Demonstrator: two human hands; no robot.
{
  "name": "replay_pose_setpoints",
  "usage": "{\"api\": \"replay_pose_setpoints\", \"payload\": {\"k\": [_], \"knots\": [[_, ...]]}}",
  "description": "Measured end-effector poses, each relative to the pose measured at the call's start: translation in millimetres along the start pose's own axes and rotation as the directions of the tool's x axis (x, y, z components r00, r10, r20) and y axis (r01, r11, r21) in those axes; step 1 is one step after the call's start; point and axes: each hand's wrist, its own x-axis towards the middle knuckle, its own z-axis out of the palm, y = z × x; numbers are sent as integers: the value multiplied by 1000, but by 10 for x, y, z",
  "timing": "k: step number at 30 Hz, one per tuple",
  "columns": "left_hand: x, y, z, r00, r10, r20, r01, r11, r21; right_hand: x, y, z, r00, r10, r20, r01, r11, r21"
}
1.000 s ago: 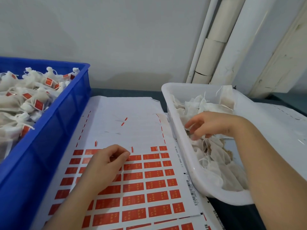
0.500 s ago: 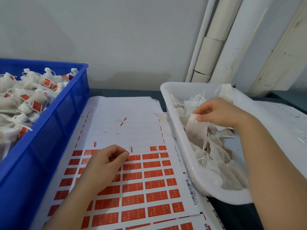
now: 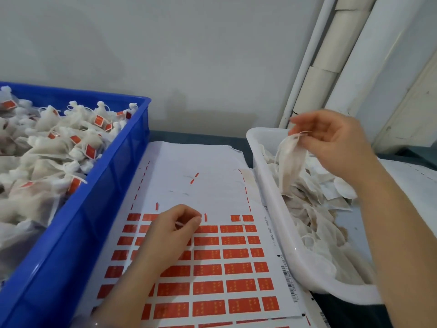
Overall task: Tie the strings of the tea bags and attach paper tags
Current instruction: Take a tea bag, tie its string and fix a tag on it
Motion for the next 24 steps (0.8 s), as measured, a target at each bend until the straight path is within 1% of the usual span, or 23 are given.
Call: {"api": "replay_pose_setpoints", "payload": {"k": [1, 3, 4, 5, 6, 7, 8, 9, 10, 12, 13, 15, 18, 20, 21, 22, 24], "knots": [[0, 13, -1, 1000, 13, -28, -13, 1000, -9, -6, -123, 29, 999, -36, -9, 37, 998, 47], [4, 32, -5, 995, 45, -91, -47, 999, -20, -54, -366, 154, 997, -80, 21, 76, 990, 122], [6, 49, -14, 990, 58, -131, -64, 997, -43, -101, -454, 261, 995, -89, 50, 82, 988, 129], [0, 68, -33, 985, 68, -159, -85, 991, -103, -165, -505, 398, 992, -92, 80, 83, 990, 113], [-1, 86, -53, 981, 85, -173, -121, 971, -208, -244, -525, 557, 989, -90, 113, 81, 994, 79], [-9, 104, -78, 982, 91, -163, -145, 919, -365, -331, -522, 729, 986, -80, 147, 76, 996, 36], [-23, 125, -110, 988, 90, -124, -142, 845, -515, -418, -505, 893, 983, -65, 174, 66, 998, 1], [-36, 141, -144, 988, 105, -112, -152, 789, -596, -492, -472, 1047, 981, -45, 191, 48, 999, -10], [-46, 146, -175, 983, 133, -130, -185, 776, -602, -544, -419, 1184, 979, -21, 201, 20, 1000, 9], [-55, 141, -210, 973, 140, -183, -214, 840, -498, -616, -299, 1394, 979, 31, 199, -52, 993, 102], [-47, 132, -216, 973, 108, -203, -190, 874, -448, -638, -238, 1467, 982, 53, 183, -82, 985, 155], [-14, 87, -216, 970, 28, -240, -129, 901, -415, -681, -119, 1554, 987, 98, 125, -127, 960, 249], [18, 57, -211, 958, -63, -279, -66, 901, -428, -759, 70, 1582, 972, 234, 7, -216, 887, 407], [31, 60, -198, 955, -69, -290, -66, 900, -431, -792, 179, 1545, 949, 312, -45, -261, 857, 445], [24, 74, -187, 956, -56, -288, -74, 905, -419, -813, 205, 1522, 949, 313, -35, -266, 858, 439], [18, 83, -172, 960, -34, -279, -85, 911, -403, -838, 219, 1506, 960, 279, -2, -252, 867, 430], [-7, 108, -141, 969, 14, -247, -108, 922, -372, -884, 183, 1518, 978, 175, 112, -206, 882, 425]]}}
